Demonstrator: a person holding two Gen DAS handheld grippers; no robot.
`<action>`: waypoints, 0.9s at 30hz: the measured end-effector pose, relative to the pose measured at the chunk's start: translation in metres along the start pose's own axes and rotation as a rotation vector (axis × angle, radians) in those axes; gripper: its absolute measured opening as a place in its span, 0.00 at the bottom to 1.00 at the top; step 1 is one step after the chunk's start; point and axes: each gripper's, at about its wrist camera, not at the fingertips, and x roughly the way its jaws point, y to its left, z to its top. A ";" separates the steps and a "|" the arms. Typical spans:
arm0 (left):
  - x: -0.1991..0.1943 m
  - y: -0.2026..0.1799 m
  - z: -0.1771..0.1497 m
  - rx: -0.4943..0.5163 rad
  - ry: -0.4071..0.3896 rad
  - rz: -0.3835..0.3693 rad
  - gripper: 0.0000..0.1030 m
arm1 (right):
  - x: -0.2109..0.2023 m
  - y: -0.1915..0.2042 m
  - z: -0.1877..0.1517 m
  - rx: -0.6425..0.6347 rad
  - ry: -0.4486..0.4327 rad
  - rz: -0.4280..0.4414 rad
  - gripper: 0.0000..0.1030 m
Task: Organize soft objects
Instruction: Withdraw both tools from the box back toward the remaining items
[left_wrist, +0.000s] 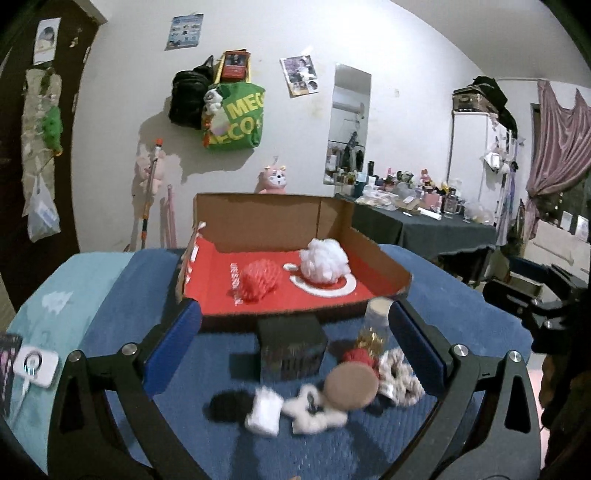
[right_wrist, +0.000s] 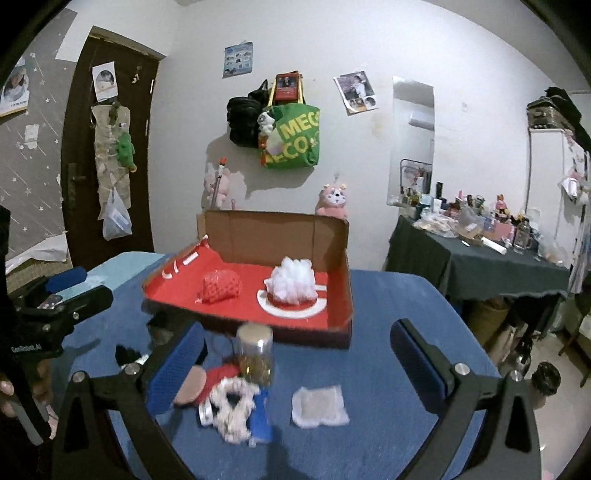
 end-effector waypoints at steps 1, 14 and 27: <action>-0.002 -0.001 -0.007 -0.003 0.001 0.007 1.00 | -0.002 0.002 -0.008 0.003 -0.003 0.000 1.00; -0.011 -0.007 -0.066 0.013 -0.003 0.076 1.00 | 0.014 0.021 -0.076 0.055 0.028 -0.005 1.00; 0.017 -0.001 -0.104 -0.003 0.118 0.082 1.00 | 0.037 0.022 -0.106 0.064 0.119 -0.006 1.00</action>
